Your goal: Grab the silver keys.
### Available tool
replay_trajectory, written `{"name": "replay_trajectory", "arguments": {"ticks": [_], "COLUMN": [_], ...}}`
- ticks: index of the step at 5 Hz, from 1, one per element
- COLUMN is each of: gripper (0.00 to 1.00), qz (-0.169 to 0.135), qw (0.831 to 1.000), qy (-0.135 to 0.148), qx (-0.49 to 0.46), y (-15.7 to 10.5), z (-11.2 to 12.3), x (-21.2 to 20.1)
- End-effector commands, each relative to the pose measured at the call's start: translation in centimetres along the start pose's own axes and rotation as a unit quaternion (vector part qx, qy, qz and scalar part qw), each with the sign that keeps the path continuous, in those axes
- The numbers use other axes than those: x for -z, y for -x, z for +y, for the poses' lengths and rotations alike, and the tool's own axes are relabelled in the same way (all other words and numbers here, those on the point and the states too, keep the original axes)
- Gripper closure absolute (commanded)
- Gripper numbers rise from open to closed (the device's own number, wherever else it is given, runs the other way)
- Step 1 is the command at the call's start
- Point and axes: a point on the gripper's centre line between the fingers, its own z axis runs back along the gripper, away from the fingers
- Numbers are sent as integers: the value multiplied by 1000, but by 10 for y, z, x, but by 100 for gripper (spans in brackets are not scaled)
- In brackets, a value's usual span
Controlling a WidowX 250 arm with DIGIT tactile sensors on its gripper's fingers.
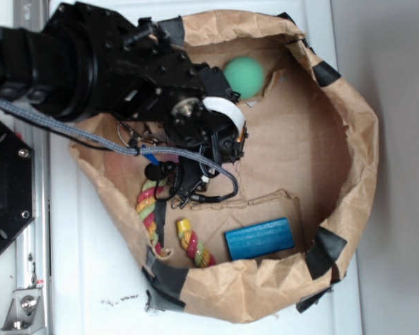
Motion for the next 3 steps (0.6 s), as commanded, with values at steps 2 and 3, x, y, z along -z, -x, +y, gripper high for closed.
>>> {"name": "replay_trajectory", "arguments": {"ticks": [2,3], "gripper": [100,100], "qz": [68,46], "qw": [983,983], "qy": [105,148], "qx": [-133,-100], "y": [-62,-54], "z": [-5,-5], "x": [-110,-159]}}
